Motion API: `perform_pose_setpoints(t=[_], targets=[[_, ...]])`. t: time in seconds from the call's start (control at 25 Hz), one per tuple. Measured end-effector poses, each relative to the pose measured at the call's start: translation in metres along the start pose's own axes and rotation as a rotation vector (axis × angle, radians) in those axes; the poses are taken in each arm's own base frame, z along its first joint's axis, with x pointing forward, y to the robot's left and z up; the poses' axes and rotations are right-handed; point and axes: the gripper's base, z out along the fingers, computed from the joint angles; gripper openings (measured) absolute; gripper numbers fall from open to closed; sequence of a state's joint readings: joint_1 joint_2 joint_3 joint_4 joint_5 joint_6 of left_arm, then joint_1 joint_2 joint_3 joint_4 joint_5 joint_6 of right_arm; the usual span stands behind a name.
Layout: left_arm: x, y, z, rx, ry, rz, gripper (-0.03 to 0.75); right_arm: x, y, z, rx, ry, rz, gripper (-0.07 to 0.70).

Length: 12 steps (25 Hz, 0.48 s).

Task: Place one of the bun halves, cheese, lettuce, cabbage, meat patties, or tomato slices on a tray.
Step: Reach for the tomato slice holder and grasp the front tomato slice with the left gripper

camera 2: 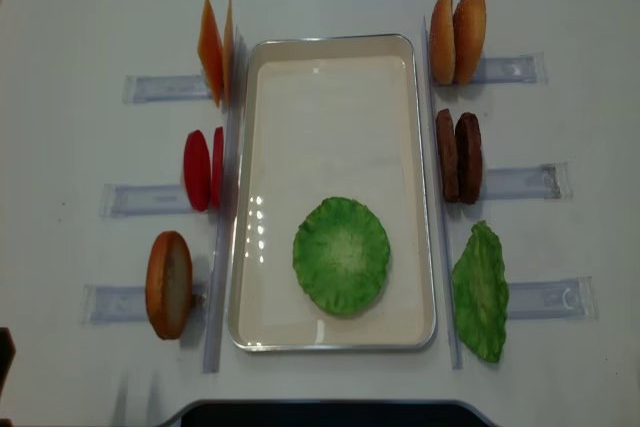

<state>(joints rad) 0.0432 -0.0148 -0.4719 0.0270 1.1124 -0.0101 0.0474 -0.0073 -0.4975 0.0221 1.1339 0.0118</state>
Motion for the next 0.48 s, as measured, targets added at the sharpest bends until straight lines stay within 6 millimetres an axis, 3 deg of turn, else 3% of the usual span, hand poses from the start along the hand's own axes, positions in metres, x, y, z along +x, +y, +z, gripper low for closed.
perform_pose_setpoints(t=[0.48], targets=[[0.0000, 0.0008, 0.0000, -0.009, 0.000, 0.006, 0.324, 0.0000, 0.0000, 0.0000, 0.000, 0.000, 0.000, 0.524]])
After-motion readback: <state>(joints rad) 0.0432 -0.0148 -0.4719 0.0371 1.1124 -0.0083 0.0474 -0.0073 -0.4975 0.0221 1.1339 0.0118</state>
